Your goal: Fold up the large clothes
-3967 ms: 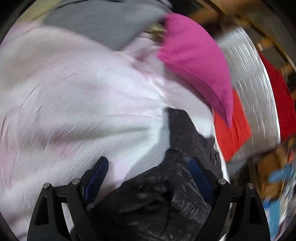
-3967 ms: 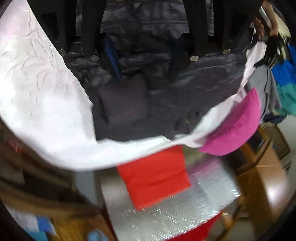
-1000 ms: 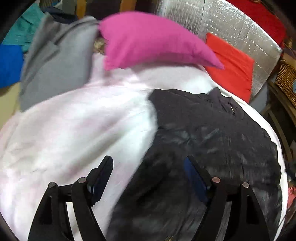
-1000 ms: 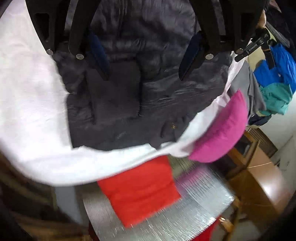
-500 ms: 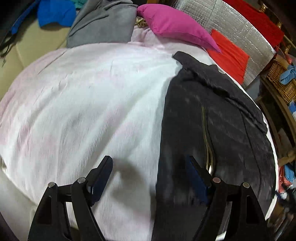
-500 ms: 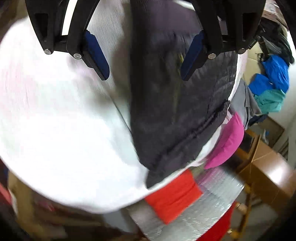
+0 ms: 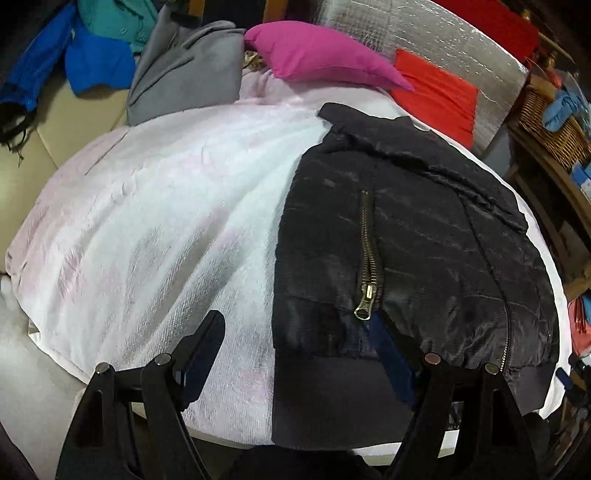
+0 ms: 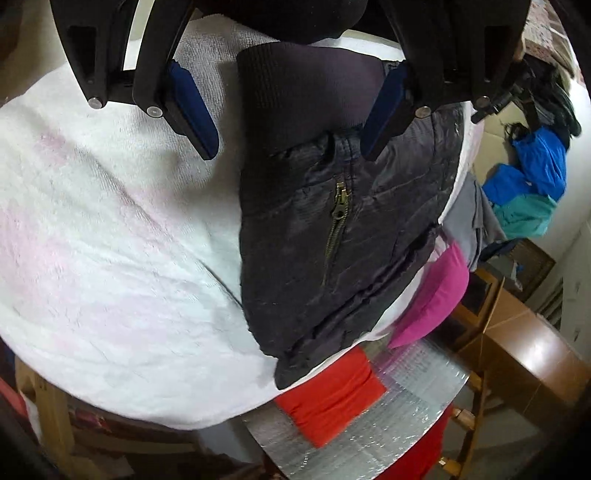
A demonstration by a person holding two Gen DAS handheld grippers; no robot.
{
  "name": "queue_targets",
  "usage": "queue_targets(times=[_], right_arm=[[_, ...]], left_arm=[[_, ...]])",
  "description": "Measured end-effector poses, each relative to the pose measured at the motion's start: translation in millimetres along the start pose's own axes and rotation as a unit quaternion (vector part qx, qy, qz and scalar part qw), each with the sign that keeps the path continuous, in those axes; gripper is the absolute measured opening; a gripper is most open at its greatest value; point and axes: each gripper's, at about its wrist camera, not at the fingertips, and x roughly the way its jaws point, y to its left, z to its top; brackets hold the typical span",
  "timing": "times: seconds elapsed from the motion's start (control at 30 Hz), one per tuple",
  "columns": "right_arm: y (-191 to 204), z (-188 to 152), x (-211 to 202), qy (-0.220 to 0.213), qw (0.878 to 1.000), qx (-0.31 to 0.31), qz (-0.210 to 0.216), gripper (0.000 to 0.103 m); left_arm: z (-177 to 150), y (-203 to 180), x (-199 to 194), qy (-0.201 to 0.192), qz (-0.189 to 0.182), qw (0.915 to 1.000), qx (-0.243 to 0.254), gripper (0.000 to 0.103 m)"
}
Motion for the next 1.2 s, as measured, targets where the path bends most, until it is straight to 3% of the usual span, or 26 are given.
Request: queue_targets(times=[0.43,0.67,0.73,0.87,1.0,1.07,1.2], right_arm=[[-2,-1,2,0.002,1.000,-0.003,-0.011,0.082],[0,-3,12,0.021,1.000,-0.002,0.010,0.081],[0,-5,14,0.028,0.999,0.001,0.017,0.072],[-3,-5,16,0.033,0.999,0.005,0.003,0.063],[-4,9,4,0.002,0.999,-0.002,-0.047,0.063],[2,28,-3,-0.019,0.999,-0.009,-0.049,0.064],[27,76,1,-0.043,0.997,-0.047,-0.035,0.075]], left_arm=[[-6,1,7,0.012,0.009,0.9999,0.002,0.081],[-14,13,16,0.044,-0.023,0.9985,-0.024,0.081],[-15,16,18,0.052,-0.036,0.9974,-0.033,0.081],[-14,19,13,0.043,-0.029,0.9978,-0.040,0.081],[3,18,2,0.007,-0.011,0.9993,-0.034,0.081],[21,12,3,-0.004,-0.005,0.9998,-0.018,0.081],[71,0,13,-0.031,-0.013,0.9994,0.003,0.081]])
